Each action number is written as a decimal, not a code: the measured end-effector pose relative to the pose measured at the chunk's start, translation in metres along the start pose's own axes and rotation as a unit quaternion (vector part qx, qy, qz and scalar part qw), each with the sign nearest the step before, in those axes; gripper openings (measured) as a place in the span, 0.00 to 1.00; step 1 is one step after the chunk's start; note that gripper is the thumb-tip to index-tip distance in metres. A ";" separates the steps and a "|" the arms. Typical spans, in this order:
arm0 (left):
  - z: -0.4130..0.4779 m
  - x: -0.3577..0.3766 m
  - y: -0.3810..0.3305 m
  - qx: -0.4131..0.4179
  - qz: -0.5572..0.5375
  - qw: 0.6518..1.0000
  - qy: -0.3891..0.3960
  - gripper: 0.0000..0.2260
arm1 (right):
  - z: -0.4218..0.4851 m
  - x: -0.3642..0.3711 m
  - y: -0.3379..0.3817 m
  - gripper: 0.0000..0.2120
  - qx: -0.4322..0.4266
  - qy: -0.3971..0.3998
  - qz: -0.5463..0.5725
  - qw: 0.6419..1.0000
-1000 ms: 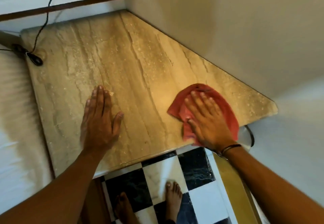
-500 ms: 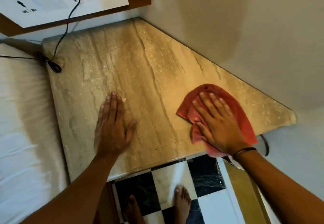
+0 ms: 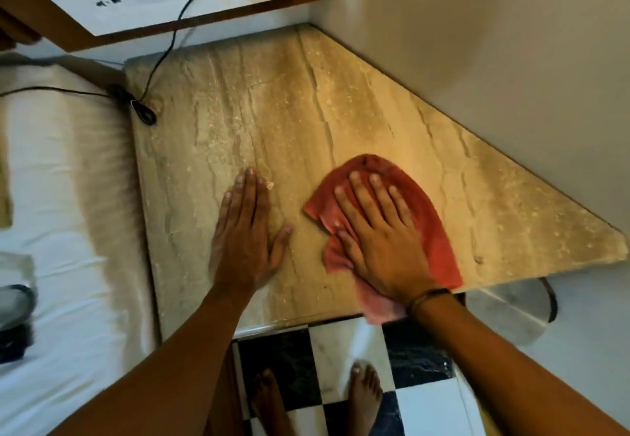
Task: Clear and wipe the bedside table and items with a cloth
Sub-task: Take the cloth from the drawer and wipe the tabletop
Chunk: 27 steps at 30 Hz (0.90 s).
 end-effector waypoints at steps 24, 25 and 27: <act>-0.006 -0.012 0.005 -0.048 -0.064 0.997 0.008 0.34 | -0.011 0.007 0.016 0.33 -0.176 0.064 -0.099 0.977; -0.006 -0.012 0.005 -0.051 -0.059 0.997 0.008 0.35 | -0.001 0.004 0.013 0.33 -0.169 0.063 -0.100 0.979; -0.006 -0.012 0.006 -0.062 -0.061 0.996 0.008 0.35 | 0.017 -0.004 0.009 0.32 -0.115 0.048 -0.088 0.988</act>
Point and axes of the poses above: each hand's wrist, its own z-axis towards the middle knuckle, its own x-axis out of the palm, y = z × x, the point moved 6 cm from there along z, towards the middle knuckle, and after that the axes turned 13 degrees about y, right-handed, at the moved point
